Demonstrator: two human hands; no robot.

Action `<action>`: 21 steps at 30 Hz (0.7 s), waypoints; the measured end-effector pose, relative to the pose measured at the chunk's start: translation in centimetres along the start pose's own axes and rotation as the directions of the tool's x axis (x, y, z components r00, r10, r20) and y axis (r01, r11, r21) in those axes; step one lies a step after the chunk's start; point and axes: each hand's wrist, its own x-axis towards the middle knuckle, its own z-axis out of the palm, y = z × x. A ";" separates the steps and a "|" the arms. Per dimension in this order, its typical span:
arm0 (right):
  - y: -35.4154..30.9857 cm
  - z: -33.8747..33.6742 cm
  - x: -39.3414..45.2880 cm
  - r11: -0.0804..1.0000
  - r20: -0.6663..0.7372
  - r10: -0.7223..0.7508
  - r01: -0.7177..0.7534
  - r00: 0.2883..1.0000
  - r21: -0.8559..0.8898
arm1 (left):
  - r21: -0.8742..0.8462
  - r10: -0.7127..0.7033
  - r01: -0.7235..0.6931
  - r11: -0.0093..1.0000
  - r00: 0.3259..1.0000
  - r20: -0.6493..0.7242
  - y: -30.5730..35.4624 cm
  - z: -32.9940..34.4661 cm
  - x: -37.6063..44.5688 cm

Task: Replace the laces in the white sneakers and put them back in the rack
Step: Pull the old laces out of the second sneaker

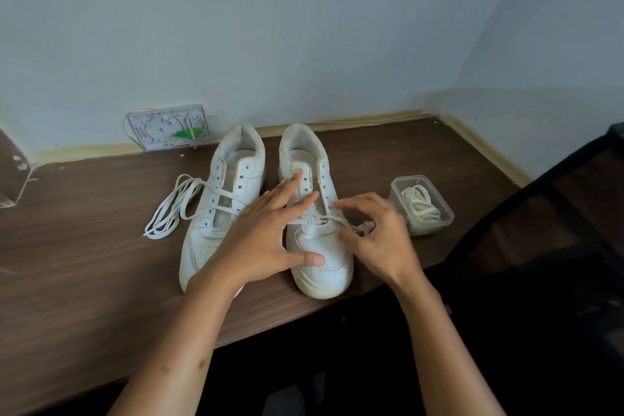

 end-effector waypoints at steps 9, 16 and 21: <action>-1.1 2.2 0.4 0.977 -0.060 -0.142 0.130 0.988 -0.167 | -0.017 0.003 -0.003 1.000 1.000 -0.015 -0.2 0.2 0.0; -0.6 -0.2 0.5 0.990 -0.419 0.033 -0.087 0.908 -0.110 | -0.031 0.008 -0.008 0.999 1.000 -0.010 -0.2 0.1 0.0; 0.5 -2.9 0.3 0.967 -0.635 0.226 -0.247 0.738 0.056 | -0.046 0.007 -0.008 0.999 1.000 -0.008 -0.4 0.1 0.0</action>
